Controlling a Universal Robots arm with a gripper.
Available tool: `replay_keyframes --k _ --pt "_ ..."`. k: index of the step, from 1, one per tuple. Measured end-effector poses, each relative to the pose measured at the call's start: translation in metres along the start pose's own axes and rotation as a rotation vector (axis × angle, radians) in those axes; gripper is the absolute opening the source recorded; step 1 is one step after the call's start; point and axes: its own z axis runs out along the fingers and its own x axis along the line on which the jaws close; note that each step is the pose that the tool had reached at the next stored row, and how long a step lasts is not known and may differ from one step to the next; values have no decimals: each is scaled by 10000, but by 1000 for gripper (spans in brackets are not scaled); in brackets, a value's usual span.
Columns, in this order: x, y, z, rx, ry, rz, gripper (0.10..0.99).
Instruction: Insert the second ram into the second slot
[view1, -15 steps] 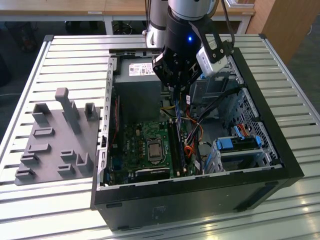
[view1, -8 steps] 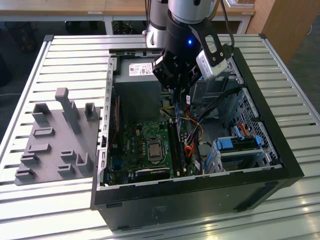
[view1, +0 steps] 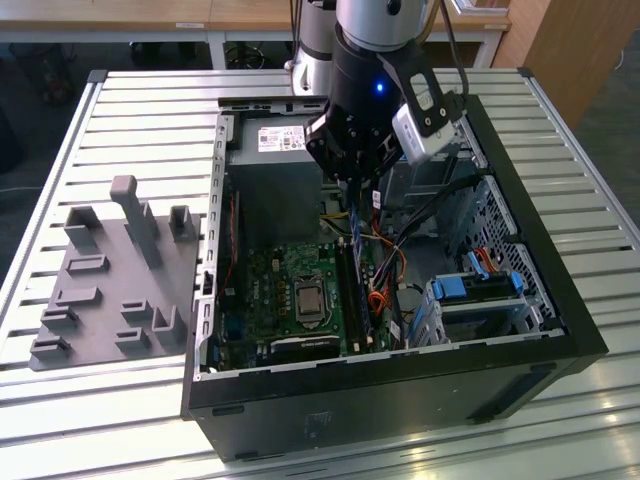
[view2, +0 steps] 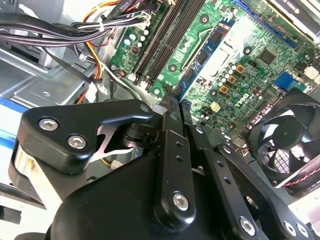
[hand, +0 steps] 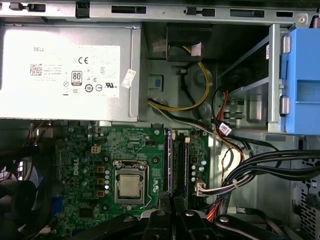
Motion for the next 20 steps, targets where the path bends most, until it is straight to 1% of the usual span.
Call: replay_keyframes --k 20 --pt "0 -32 63 0 0 0 137"
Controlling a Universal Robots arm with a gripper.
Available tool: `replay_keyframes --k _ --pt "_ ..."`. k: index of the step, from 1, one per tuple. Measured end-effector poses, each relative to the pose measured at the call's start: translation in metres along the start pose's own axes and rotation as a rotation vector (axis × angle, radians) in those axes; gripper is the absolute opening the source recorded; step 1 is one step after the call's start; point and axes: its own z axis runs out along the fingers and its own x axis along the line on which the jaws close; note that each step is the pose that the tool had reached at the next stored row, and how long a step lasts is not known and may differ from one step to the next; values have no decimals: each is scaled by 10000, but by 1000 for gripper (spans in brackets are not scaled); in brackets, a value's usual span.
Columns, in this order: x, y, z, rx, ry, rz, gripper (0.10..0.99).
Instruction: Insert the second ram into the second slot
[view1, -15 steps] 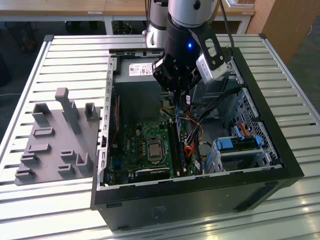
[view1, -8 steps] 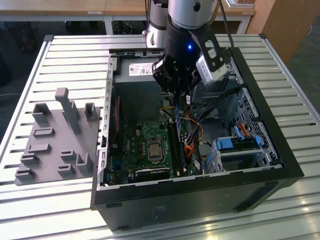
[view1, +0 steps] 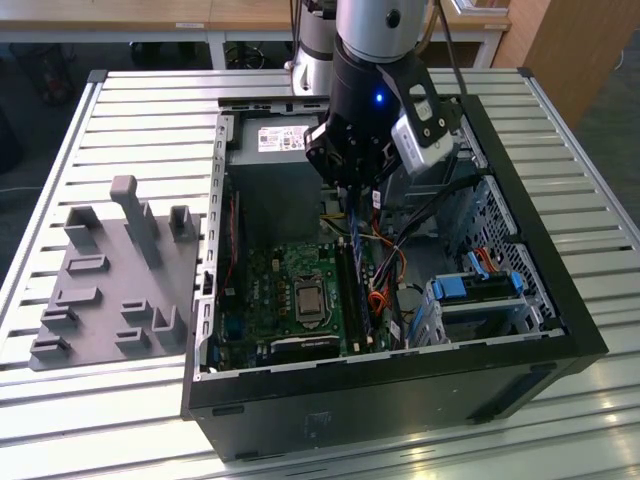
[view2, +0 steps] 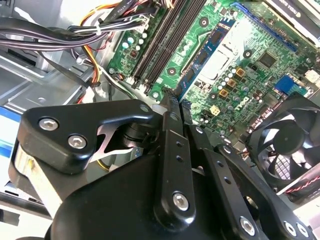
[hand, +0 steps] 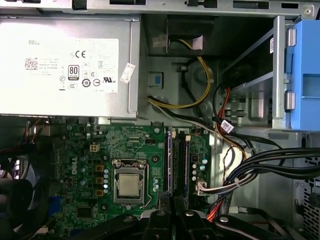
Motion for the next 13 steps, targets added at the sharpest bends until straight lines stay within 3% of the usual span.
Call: replay_keyframes --k 13 --pt "0 -14 46 -1 0 0 137"
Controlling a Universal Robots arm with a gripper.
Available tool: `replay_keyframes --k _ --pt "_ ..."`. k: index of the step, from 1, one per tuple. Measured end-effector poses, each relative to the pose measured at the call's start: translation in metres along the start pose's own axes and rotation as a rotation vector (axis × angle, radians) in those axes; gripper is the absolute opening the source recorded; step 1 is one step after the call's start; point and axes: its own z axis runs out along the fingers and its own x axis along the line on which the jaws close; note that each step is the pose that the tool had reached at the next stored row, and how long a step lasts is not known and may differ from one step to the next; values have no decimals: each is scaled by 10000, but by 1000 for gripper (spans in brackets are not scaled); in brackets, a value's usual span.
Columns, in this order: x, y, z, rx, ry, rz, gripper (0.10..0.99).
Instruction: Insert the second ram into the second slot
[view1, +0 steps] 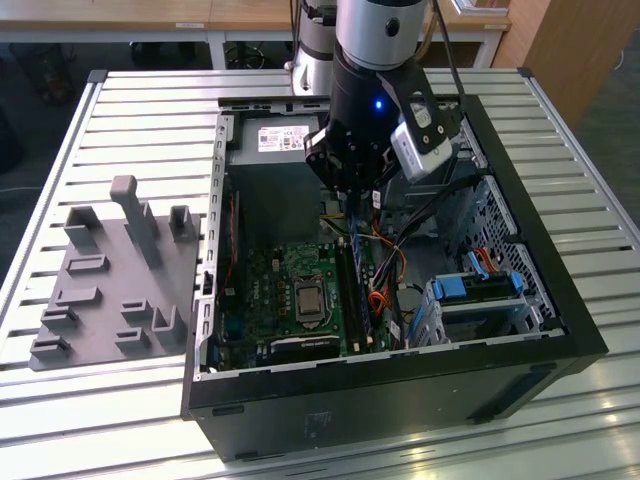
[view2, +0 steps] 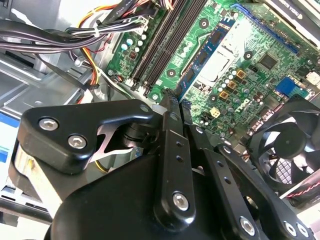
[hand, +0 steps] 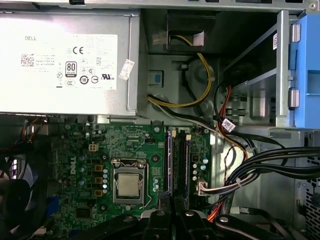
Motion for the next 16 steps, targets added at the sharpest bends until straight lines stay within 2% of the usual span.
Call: replay_keyframes --k 16 --pt "0 -21 59 1 8 1 137"
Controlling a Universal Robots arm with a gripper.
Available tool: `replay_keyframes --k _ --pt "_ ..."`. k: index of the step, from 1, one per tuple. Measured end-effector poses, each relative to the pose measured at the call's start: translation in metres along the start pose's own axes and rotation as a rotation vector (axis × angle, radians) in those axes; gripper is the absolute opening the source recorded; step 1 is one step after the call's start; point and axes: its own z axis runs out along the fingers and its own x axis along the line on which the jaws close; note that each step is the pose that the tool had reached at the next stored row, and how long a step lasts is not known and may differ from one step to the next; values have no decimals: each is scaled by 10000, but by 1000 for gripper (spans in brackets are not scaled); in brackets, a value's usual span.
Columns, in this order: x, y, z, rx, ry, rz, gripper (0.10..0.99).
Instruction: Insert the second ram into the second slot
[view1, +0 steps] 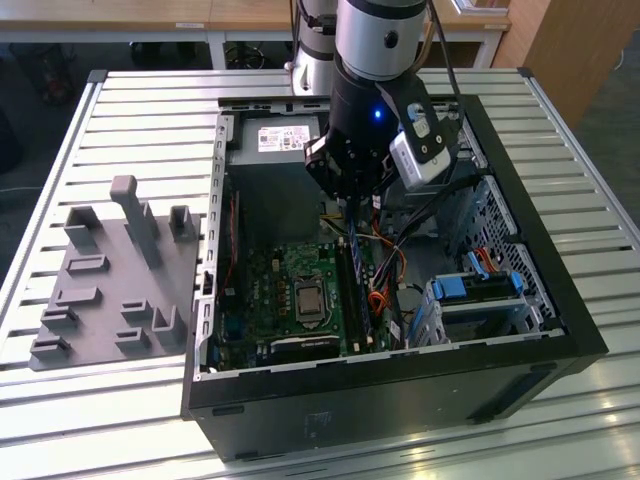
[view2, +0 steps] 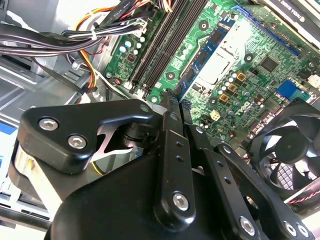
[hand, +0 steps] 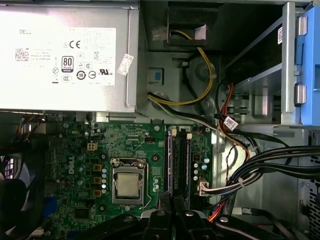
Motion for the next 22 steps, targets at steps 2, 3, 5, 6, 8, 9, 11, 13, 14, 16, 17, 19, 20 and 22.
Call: replay_keyframes --k 2,3,5,6,8,9,11,13,14,16,17,19,20,22 --pt "0 0 6 -1 -1 0 137" --pt "0 0 11 -3 -1 0 137" --pt "0 -1 19 -1 -1 0 137" --pt "0 -1 23 -1 -1 0 137" --pt "0 -1 28 2 0 -1 137" --pt "-1 -1 29 16 0 0 137" --pt "0 -3 29 37 0 -1 137" --pt "0 -7 30 44 0 0 137" --pt "0 -9 31 43 -1 1 137" --pt "0 -11 31 44 -1 0 137" --pt "0 -11 31 45 -1 0 137" --pt "0 -19 31 46 0 -1 137" --pt "0 -23 32 46 1 -1 137" --pt "0 -28 43 45 -1 1 137"
